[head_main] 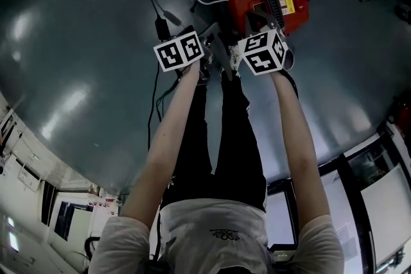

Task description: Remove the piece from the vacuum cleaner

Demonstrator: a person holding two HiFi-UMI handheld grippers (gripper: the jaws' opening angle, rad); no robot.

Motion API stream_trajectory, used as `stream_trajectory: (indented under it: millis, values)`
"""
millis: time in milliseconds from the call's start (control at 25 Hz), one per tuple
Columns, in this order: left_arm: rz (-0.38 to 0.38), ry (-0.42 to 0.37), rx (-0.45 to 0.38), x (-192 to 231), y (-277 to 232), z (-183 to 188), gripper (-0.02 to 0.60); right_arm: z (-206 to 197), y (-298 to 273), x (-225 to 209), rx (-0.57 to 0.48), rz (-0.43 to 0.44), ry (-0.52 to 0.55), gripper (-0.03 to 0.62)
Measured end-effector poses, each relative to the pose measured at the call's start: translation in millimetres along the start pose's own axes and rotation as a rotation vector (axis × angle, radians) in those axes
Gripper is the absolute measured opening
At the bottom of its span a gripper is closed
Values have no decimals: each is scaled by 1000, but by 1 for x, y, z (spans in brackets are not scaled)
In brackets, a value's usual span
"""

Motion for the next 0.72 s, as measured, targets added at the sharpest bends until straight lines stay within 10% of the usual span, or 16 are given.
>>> stream_trajectory:
  millis: [280,560,720]
  values:
    - [160,49,78,3,-31,-11,400,-4,3,3,-44,-27,-9,14]
    - [123,49,144,6,-25,-24,41,-3,7,4,-57,-37,-8,14]
    - [111,16,166,8,-25,-22,22,-3,7,5,-57,-40,-5,14]
Point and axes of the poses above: the fingertips, and each gripper's own axes: y backward along the fingers, x to its left, z out of its top, the point moved 10 cm from there along y, backward along the fingers, and after that the axes turned 7 degrees about -x, right-handed, at the moved point
